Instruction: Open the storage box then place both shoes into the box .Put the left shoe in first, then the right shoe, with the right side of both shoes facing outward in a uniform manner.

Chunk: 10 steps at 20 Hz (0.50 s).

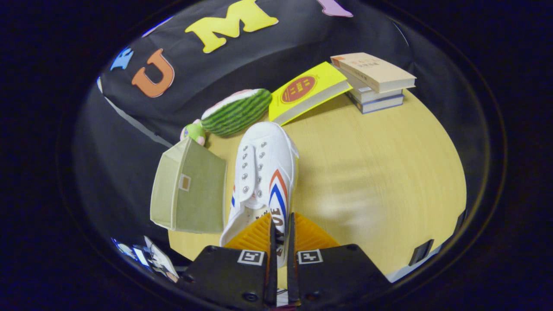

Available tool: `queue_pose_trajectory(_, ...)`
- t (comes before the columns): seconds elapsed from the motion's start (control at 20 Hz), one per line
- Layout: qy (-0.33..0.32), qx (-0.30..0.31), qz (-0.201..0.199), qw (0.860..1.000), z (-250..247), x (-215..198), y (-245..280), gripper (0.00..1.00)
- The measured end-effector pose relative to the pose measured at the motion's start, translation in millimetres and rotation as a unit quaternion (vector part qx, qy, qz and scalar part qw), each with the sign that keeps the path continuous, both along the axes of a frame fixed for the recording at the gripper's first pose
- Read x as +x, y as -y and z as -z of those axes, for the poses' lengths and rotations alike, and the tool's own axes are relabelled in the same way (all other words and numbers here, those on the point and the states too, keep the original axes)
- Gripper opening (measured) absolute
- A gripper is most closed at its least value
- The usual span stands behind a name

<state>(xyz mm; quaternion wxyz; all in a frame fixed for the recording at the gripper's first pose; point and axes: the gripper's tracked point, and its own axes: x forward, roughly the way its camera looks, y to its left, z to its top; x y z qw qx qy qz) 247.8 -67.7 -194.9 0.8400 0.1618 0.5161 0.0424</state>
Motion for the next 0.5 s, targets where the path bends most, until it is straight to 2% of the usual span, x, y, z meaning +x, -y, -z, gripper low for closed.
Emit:
queue_pose_trajectory(0.2,0.006,0.034,-0.003,0.999,-23,4,-52,0.15)
queue_pose_trajectory(0.5,0.054,0.066,0.006,0.996,-53,23,-131,0.14)
